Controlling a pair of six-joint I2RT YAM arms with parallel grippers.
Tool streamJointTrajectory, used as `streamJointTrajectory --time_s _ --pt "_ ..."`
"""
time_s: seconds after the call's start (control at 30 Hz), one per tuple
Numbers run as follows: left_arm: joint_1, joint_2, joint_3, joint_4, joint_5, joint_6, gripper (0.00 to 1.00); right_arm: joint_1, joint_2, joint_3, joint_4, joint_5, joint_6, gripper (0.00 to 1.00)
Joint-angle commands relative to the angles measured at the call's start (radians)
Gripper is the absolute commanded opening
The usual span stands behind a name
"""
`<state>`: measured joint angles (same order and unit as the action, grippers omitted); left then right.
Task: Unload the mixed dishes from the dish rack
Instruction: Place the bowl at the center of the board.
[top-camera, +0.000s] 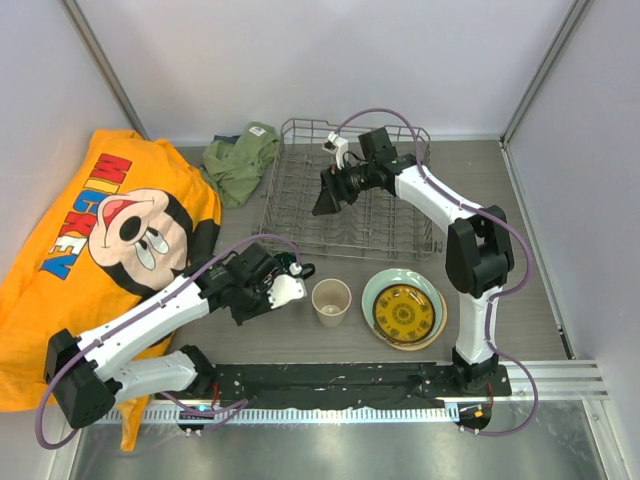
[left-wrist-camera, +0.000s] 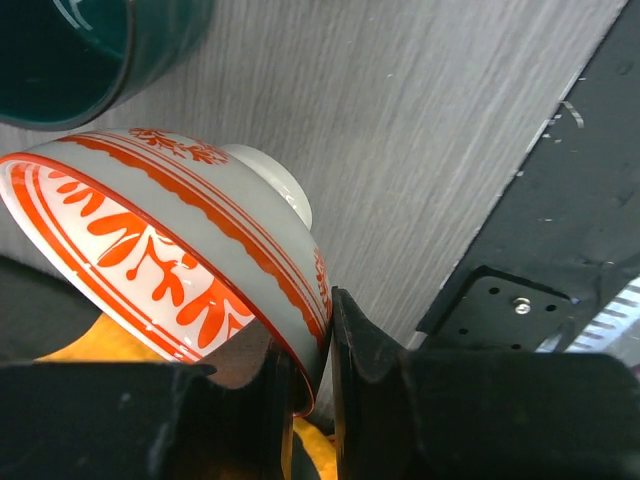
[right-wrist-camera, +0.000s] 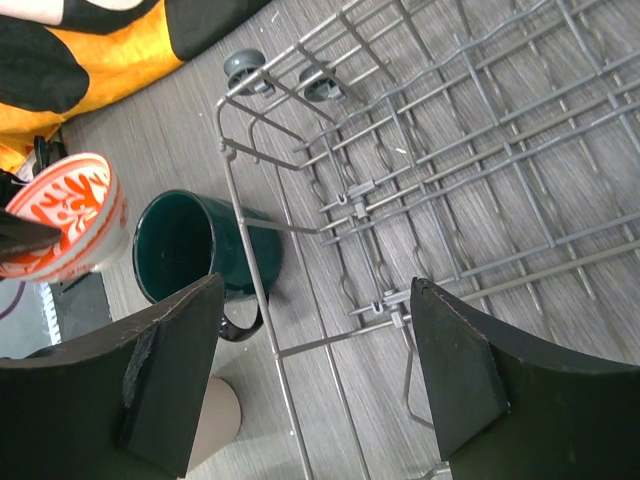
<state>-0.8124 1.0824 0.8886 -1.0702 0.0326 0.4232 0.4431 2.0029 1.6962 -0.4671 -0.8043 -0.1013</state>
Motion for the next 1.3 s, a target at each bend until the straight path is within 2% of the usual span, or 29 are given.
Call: streamJointTrajectory --time_s 0.0,0.43,0.57,0.8,1.27 --pt "-0.027 -0.024 0.000 0.061 -0.092 0.022 0.00 -0.001 -0.062 -0.010 0.010 0.005 -0.029 0.80" --pt "-0.123 -0.122 -0.083 0.125 -0.066 0.147 0.00 -0.003 -0.026 -0.012 0.007 0.020 -0.029 0.80" --pt "-0.154 -0.108 -0.103 0.138 -0.068 0.181 0.00 -0.001 -0.023 -0.017 0.007 0.027 -0.032 0.81" --pt "-0.229 -0.069 -0.157 0.188 -0.094 0.170 0.00 -0.001 -0.013 -0.018 0.005 0.034 -0.037 0.80" --pt "-0.295 -0.061 -0.247 0.303 -0.158 0.183 0.00 -0.001 0.013 -0.010 -0.001 0.034 -0.043 0.81"
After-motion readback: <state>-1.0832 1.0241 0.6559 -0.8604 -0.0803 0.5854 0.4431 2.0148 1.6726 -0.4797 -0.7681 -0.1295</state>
